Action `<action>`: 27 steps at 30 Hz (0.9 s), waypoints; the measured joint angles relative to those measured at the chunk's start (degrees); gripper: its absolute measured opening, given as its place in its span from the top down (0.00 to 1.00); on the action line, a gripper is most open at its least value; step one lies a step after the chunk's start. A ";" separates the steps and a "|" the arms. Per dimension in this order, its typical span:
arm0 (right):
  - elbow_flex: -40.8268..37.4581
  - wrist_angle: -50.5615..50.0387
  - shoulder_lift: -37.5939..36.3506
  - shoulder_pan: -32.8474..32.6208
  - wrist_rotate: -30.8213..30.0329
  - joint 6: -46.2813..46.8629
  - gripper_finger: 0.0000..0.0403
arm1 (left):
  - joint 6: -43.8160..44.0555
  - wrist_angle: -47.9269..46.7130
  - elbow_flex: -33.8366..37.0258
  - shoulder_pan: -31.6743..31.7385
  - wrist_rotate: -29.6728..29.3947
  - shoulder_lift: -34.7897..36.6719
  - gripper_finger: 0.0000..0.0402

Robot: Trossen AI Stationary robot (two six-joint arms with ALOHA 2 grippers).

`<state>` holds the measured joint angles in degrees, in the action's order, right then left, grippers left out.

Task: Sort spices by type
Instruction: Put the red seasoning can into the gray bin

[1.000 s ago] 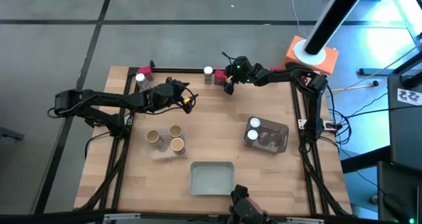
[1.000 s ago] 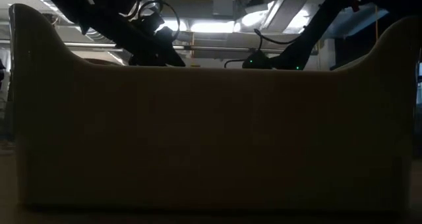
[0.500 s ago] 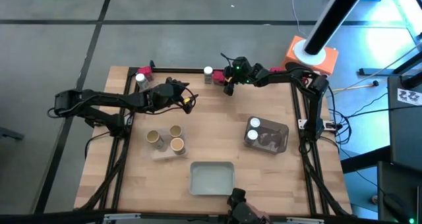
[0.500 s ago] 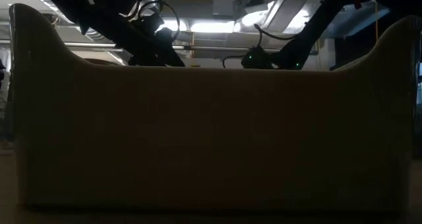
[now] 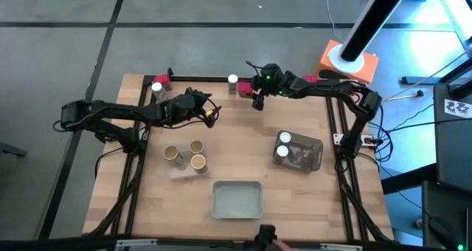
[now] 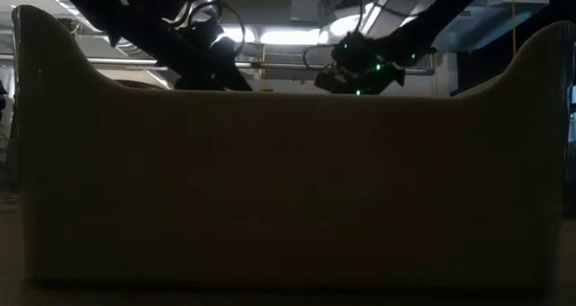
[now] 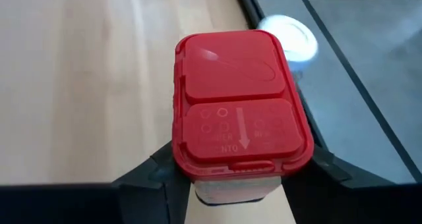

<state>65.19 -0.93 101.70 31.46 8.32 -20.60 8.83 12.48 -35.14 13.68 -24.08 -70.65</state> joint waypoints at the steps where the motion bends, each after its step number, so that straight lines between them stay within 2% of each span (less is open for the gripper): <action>1: 0.00 -0.75 -0.83 -0.62 -0.04 0.02 0.53 | -0.03 0.03 0.00 -0.39 0.03 0.00 0.19; 14: 0.00 -6.80 -9.89 -12.83 -0.22 4.70 0.53 | 1.70 -2.61 0.00 -7.15 -1.05 1.39 0.19; 18: 0.00 -6.84 -10.22 -18.11 -0.20 6.77 0.53 | 1.89 -4.39 0.00 -8.20 -4.75 2.09 0.19; 27: 0.00 -2.71 -10.21 -29.33 -0.85 13.03 0.53 | 3.07 -4.65 0.00 -8.21 -5.11 2.19 0.19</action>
<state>65.19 -3.64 91.49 2.14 7.47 -7.57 11.90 7.84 -35.14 5.48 -29.19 -68.47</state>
